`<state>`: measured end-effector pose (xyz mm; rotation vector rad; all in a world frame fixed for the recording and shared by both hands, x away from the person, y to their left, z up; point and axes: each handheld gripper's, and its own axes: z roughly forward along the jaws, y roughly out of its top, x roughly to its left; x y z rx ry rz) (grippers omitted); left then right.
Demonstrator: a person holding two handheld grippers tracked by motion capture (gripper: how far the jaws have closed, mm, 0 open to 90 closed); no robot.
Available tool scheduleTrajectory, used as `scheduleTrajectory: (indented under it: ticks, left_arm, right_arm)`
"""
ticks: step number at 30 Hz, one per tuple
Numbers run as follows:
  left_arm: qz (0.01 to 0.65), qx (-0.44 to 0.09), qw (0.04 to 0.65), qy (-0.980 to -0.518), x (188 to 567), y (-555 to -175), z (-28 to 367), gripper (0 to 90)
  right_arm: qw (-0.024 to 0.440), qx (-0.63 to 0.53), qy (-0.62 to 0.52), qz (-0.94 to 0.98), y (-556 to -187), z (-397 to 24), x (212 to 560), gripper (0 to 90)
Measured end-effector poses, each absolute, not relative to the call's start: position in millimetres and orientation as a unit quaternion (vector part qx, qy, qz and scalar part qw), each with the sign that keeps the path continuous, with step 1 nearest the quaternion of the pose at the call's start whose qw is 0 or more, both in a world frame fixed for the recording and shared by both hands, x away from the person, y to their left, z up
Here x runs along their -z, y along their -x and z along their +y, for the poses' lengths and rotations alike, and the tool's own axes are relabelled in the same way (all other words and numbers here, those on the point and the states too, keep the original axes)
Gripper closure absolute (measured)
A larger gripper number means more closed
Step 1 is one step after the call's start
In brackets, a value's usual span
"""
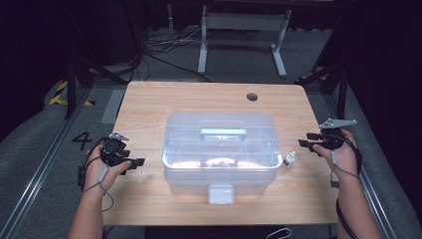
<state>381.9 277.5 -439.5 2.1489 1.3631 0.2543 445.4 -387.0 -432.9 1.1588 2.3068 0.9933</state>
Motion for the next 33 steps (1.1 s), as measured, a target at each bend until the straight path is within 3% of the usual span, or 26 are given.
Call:
scheduleTrajectory:
  ticks: [4, 11, 24, 27, 33]
  left_arm:
    - [0.480, -0.108, 0.283, -0.823, 438, -380, 276, 27.6]
    - [0.474, -0.096, 0.285, -0.827, 422, -377, 273, 33.4]
    - [0.467, -0.085, 0.294, -0.830, 412, -379, 267, 33.7]
    - [0.460, -0.048, 0.330, -0.823, 398, -378, 264, 36.7]
    - [0.437, -0.084, 0.326, -0.834, 356, -372, 252, 36.3]
  right_arm:
    - [0.190, -0.360, -0.414, 0.814, -446, -387, 431, 50.2]
    - [0.189, -0.358, -0.413, 0.816, -446, -385, 431, 50.2]
    - [0.185, -0.353, -0.413, 0.819, -445, -385, 433, 50.1]
    - [0.182, -0.352, -0.419, 0.817, -445, -386, 434, 49.7]
    - [0.182, -0.351, -0.423, 0.816, -444, -388, 433, 49.6]
